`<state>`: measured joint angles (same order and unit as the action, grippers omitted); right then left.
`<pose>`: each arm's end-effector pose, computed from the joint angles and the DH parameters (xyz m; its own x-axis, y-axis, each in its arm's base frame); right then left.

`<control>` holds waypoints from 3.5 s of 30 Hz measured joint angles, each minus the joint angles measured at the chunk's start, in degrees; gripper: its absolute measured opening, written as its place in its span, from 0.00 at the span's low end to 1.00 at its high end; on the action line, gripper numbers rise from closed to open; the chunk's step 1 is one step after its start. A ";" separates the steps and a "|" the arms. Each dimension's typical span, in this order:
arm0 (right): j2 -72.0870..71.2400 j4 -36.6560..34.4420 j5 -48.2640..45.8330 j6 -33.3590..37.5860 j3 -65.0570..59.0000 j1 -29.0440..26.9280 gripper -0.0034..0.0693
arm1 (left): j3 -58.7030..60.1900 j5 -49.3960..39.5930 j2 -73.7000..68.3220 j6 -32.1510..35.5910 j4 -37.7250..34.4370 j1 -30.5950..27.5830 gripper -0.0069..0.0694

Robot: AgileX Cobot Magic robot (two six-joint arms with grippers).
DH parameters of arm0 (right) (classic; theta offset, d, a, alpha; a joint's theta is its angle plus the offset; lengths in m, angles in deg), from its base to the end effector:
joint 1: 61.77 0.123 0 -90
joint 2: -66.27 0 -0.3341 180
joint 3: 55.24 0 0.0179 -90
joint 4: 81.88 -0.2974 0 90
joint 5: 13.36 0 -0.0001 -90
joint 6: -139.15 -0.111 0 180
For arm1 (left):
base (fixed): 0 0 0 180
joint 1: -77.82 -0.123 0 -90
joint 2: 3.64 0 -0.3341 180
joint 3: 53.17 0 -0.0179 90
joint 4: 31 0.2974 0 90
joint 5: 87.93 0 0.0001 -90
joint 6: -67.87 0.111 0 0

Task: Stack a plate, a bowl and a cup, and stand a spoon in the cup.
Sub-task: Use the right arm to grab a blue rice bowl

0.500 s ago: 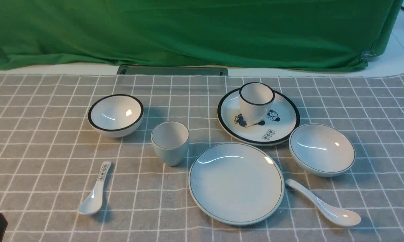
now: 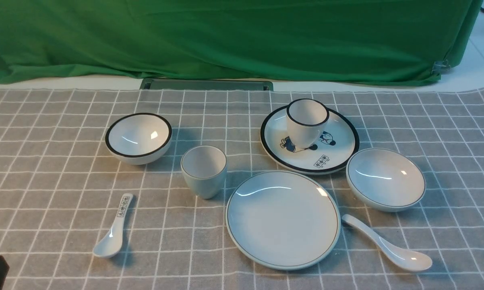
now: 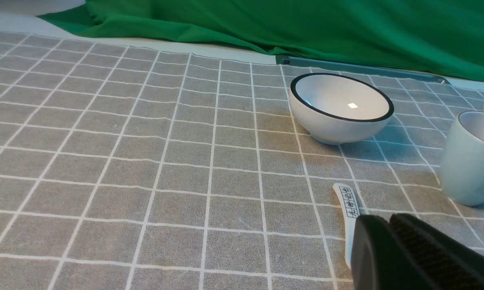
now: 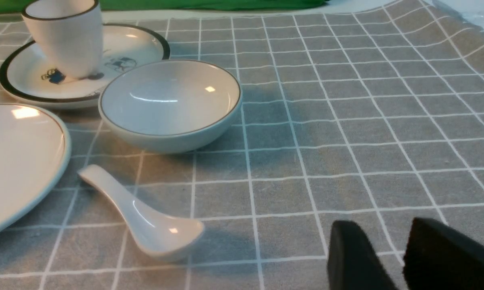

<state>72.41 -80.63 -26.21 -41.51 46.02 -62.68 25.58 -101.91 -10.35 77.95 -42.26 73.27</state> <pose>0.0724 -0.0017 0.1881 -0.1346 -0.0076 -0.9909 0.0194 0.9998 -0.0103 0.0729 0.0005 0.1856 -0.1585 -0.0276 -0.9870 -0.0352 0.9991 -0.0223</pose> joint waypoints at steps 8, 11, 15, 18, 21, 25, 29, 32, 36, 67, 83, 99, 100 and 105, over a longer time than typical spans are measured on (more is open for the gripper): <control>0.00 0.00 0.00 0.00 0.00 0.00 0.38 | 0.00 0.42 0.00 -0.06 0.00 0.00 0.11; 0.00 0.00 0.00 0.00 0.00 0.00 0.38 | 0.00 1.71 0.00 -0.40 -0.74 0.00 0.11; 0.00 0.00 0.00 0.00 0.00 0.00 0.38 | 0.00 10.49 0.00 -6.41 -17.27 0.00 0.11; 0.00 0.00 0.00 0.00 0.00 0.00 0.38 | 0.00 14.69 0.00 -7.75 -22.49 0.00 0.11; 0.00 0.00 0.00 0.00 0.00 0.00 0.38 | 0.00 16.53 0.00 -9.27 -23.66 0.00 0.11; 0.00 0.00 0.00 0.00 0.00 0.00 0.38 | -4.62 8.54 -0.38 -12.11 -23.92 0.05 0.11; 0.00 0.00 0.00 0.00 0.00 0.00 0.38 | -17.54 -8.67 -8.68 -1.25 -22.70 0.05 0.11; 0.00 0.00 0.00 0.00 0.00 0.00 0.38 | -26.93 -22.78 -18.41 6.81 -22.57 0.12 0.11; 0.00 0.00 0.00 -0.02 0.00 0.53 0.38 | -33.14 -28.43 -28.44 12.10 -22.35 2.30 0.11; 18.35 -6.62 -7.00 -10.23 22.65 14.60 0.29 | -37.50 -16.32 -45.01 24.26 -20.34 22.31 0.11; 75.49 -0.37 -33.25 10.86 59.75 24.05 0.38 | -37.50 -22.45 -33.24 24.37 -20.33 22.31 0.11; 100.69 -4.65 -33.50 14.32 73.07 23.36 0.59 | -37.59 -28.88 -24.17 24.30 -20.27 22.31 0.11; 101.88 -4.73 -33.50 14.62 74.04 23.36 0.63 | -37.59 -29.10 -24.17 24.30 -20.27 22.31 0.11; 106.78 -4.95 -32.41 15.65 77.16 23.36 0.67 | -37.59 -30.35 -24.17 24.25 -20.32 22.31 0.11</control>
<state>179.20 -85.58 -58.63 -25.86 123.19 -39.32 -12.01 -132.26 -34.52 102.20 -62.58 95.58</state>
